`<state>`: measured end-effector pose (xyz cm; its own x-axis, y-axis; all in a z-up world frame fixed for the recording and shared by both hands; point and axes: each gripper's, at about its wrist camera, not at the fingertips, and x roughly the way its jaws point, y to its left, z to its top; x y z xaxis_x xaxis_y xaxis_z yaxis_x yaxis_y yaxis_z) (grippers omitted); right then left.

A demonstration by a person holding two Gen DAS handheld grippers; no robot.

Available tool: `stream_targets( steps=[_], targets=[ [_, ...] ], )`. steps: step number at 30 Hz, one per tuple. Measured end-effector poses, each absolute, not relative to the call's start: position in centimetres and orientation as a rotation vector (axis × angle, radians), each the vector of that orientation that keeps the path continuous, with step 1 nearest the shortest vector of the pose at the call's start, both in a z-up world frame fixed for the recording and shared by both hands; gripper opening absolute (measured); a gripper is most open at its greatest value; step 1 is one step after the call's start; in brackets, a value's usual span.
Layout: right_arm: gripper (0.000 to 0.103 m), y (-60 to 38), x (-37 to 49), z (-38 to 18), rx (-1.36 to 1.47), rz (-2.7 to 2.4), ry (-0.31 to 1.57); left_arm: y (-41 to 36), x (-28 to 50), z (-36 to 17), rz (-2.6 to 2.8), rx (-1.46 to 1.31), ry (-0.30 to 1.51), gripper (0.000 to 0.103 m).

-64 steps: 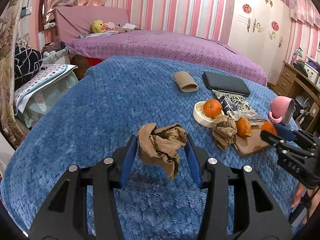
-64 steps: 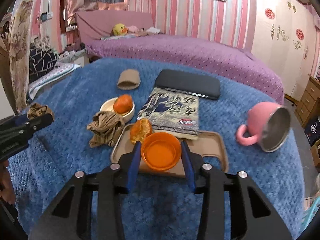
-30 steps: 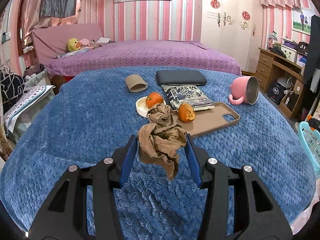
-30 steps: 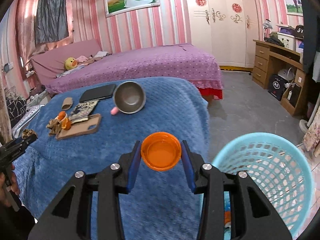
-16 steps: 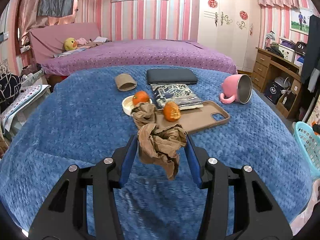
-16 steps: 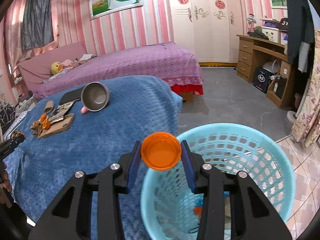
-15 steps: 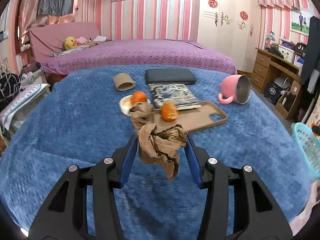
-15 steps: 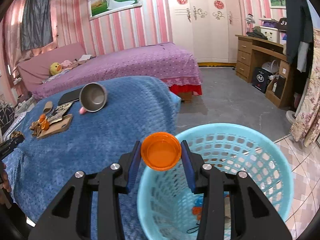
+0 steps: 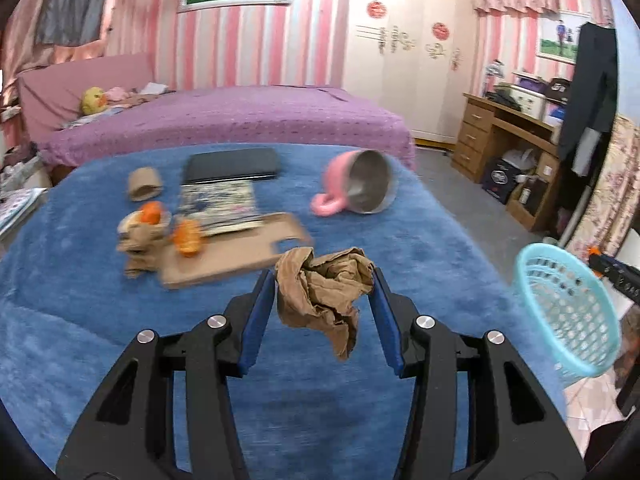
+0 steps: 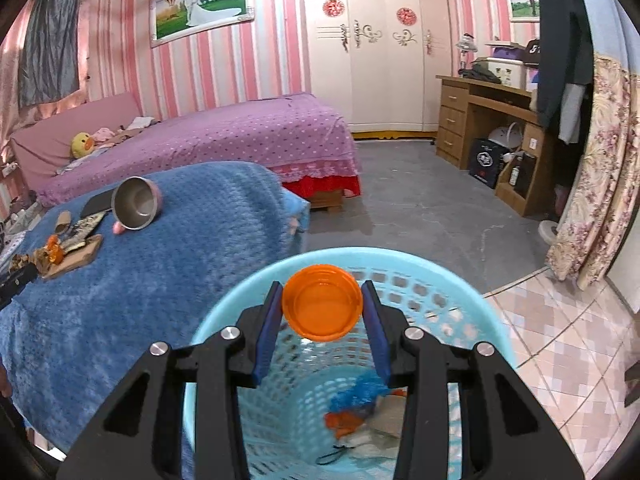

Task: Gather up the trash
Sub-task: 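Carry the paper scrap and orange lid over the light-blue basket with both grippers, then open both grippers to drop the paper and lid into the basket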

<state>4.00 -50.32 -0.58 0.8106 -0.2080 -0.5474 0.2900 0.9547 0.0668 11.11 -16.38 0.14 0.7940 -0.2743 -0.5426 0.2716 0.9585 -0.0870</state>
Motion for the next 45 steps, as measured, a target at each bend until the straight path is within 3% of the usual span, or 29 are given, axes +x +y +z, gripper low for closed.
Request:
stream_targets(
  steps=[20,31,33,35,41,45],
  targets=[
    [0.040,-57.8,1.3,-2.2,0.213,-0.373,0.581,-37.1,8.9,-1.2,-0.588,0.115,0.618,0.047],
    [0.040,-58.3,1.4,-2.5,0.229,-0.381,0.590,-40.9,10.1,-2.4,-0.616,0.181,0.651,0.049],
    [0.040,-58.3,1.4,-2.5,0.228,-0.382,0.590,-41.0,10.3,-2.4,-0.611,0.176,0.658,0.054],
    [0.040,-58.3,1.4,-2.5,0.231,-0.380,0.590,-40.9,10.6,-2.6,-0.597,0.167,0.667,0.067],
    [0.040,-58.0,1.5,-2.6,0.227,-0.373,0.590,-40.3,10.6,-2.4,-0.567,0.194,0.647,0.081],
    [0.040,-57.7,1.6,-2.6,0.228,-0.365,0.592,-39.6,10.6,-2.2,-0.555,0.182,0.639,0.085]
  ],
)
